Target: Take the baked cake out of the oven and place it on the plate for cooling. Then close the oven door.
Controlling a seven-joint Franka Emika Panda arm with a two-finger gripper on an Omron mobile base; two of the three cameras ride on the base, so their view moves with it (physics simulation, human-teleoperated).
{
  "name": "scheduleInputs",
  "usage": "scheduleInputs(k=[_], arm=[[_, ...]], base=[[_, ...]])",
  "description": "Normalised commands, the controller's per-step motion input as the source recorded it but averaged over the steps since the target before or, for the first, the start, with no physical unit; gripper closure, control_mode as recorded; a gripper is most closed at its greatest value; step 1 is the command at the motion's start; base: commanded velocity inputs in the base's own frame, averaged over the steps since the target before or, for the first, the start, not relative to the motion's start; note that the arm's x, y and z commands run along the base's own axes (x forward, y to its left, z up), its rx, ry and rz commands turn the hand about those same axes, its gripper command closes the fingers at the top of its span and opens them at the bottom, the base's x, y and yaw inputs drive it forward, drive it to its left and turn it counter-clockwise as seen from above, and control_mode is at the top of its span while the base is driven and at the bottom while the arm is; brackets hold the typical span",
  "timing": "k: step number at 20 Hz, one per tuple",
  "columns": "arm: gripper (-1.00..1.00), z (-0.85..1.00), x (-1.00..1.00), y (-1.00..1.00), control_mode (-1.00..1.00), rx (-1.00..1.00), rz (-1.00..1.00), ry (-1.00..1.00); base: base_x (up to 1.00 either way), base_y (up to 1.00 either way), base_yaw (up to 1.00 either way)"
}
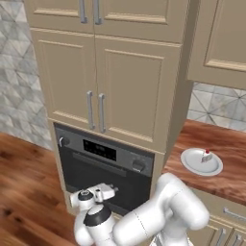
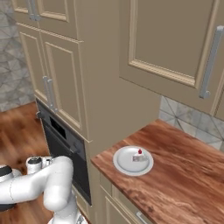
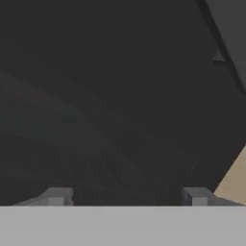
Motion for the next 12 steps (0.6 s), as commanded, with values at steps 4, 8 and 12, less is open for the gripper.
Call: scheduleInputs(k=[4, 8, 12], arm=[[-1.0, -0.37, 1.0, -0.24, -1.0, -0.2, -0.23, -0.62], [-1.0, -0.51, 1.0, -0.37, -1.0, -0.15, -0.16, -0.6], [-1.0, -0.5, 1.0, -0.45, -1.0, -0.11, -0.07, -0.6]], base=[[0.0, 0.0, 0.0], [0.0, 0.0, 0.0], [0.0, 0.0, 0.0]])
